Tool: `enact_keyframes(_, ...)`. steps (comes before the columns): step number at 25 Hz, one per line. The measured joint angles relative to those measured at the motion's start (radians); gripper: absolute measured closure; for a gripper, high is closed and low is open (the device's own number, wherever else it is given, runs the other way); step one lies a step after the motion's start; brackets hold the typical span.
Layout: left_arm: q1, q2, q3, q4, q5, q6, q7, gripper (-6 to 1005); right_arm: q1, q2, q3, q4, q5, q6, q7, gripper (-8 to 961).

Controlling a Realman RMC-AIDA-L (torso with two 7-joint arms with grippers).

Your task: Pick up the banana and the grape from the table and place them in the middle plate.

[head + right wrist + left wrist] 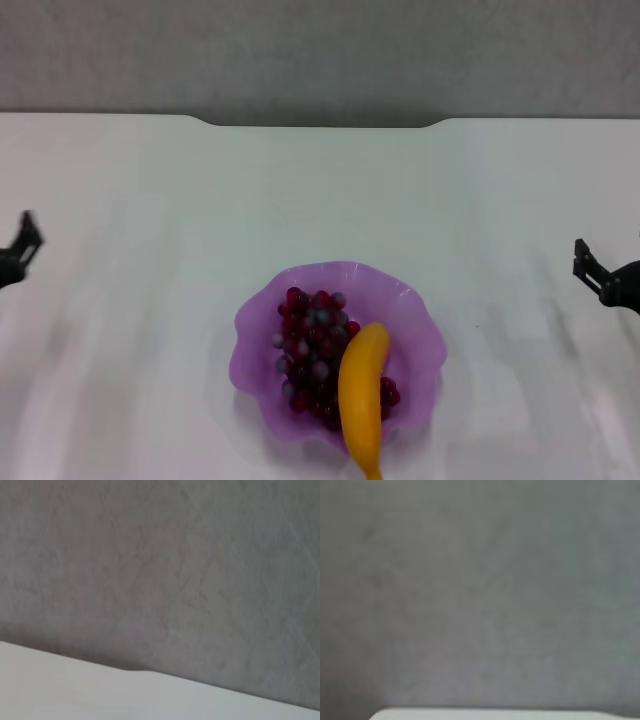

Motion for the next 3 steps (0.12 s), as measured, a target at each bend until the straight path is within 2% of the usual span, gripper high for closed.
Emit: enact_keyframes(3, -0.002, 0.002, -0.014, 0.05, -0.006, -0.002, -0.05, 108, -0.001, 0.0, 0.002, 0.0, 0.001, -0.002, 0.0, 59)
